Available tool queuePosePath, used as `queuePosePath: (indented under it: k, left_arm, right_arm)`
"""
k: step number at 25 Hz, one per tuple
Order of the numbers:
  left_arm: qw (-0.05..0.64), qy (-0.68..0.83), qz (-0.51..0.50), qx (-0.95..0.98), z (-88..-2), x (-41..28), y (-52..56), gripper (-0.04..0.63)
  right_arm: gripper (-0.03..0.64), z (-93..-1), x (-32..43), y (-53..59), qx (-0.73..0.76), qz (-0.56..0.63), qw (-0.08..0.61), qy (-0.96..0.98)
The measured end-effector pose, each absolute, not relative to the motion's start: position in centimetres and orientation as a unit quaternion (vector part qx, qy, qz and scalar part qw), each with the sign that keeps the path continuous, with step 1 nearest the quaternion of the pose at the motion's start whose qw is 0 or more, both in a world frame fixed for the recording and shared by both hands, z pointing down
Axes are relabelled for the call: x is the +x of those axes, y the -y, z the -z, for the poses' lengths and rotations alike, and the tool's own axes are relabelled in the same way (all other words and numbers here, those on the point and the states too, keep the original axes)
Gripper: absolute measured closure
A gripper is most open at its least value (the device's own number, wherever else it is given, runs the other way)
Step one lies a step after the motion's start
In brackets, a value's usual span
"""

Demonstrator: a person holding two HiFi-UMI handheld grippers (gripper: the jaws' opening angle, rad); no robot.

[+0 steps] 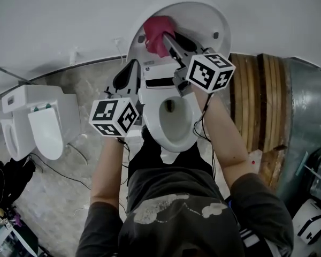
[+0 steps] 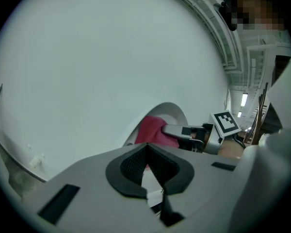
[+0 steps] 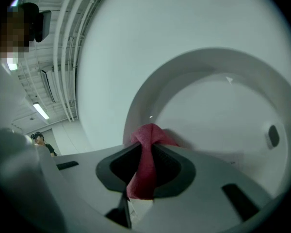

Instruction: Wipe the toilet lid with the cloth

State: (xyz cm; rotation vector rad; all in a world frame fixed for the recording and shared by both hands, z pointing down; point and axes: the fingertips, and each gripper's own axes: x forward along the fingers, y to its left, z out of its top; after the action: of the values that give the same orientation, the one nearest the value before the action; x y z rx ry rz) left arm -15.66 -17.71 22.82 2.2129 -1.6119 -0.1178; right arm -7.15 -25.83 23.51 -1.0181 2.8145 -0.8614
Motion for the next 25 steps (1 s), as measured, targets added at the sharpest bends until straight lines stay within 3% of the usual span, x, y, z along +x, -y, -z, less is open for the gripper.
queuePosePath:
  k: [10, 25]
  left_arm:
    - [0.201, 0.563, 0.039, 0.801, -22.8, -16.2, 18.9, 0.589]
    - [0.204, 0.544, 0.014, 0.814, -22.7, -8.2, 19.3, 0.588]
  right_arm:
    - [0.549, -20.6, -6.1, 29.5, -0.358, 0.265, 0.053, -0.894]
    - [0.549, -21.8, 6.3, 30.8, -0.437, 0.311, 0.111, -0.836]
